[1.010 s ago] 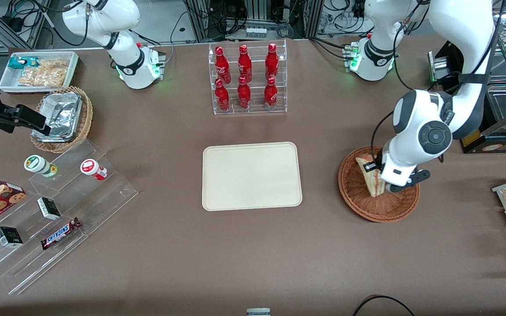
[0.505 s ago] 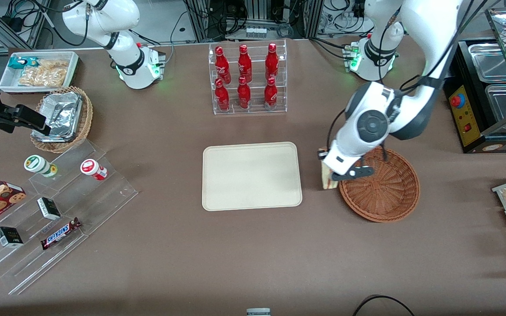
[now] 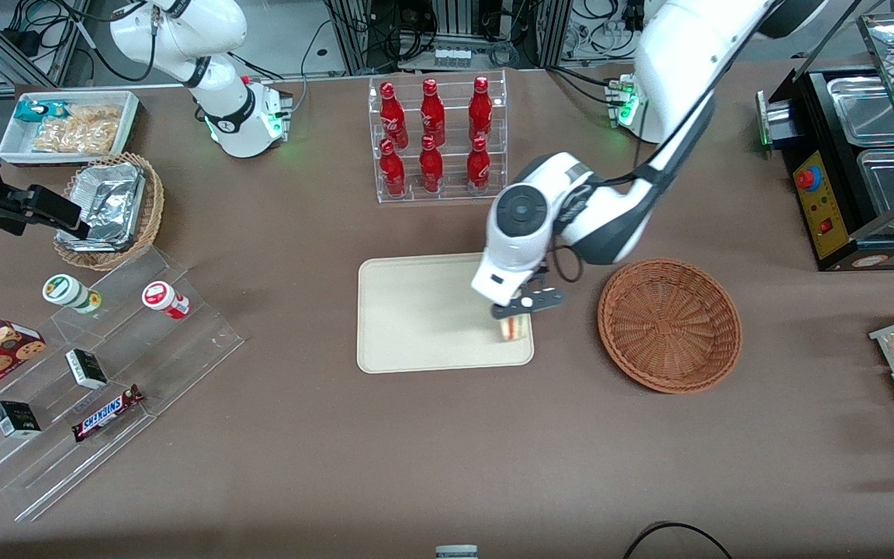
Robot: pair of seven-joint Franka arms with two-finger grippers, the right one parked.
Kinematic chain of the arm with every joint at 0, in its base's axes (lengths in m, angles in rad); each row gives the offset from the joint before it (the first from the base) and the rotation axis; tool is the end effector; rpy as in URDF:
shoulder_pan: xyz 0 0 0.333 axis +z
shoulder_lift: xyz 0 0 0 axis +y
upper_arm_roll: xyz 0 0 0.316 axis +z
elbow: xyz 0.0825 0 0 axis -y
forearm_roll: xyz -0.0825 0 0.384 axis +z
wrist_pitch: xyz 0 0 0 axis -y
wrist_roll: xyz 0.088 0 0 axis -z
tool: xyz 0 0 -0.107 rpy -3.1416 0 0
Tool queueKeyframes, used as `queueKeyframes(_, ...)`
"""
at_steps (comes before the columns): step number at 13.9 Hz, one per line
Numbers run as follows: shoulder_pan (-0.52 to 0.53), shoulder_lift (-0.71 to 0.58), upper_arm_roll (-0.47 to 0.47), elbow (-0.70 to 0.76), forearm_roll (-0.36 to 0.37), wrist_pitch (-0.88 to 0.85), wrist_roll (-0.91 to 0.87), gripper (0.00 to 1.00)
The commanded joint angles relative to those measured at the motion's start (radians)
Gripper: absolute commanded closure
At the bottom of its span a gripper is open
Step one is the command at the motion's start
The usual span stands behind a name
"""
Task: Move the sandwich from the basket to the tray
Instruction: 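Carry the sandwich with the left gripper over the cream tray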
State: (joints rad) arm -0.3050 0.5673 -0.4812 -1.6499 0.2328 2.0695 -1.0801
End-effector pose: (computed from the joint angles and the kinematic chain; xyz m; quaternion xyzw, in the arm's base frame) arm 0.5073 -0.4377 0.3055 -0.9924 -0.1139 0.0445 0.0145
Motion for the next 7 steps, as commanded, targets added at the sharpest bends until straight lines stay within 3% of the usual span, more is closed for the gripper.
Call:
queueKeyframes(1,-0.069,0.124,0.006,0.171,0.022,-0.017,-0.053,0.90)
queueKeyframes(7,-0.201,0.253,0.056,0.297,0.020,-0.005,-0.099,0.90)
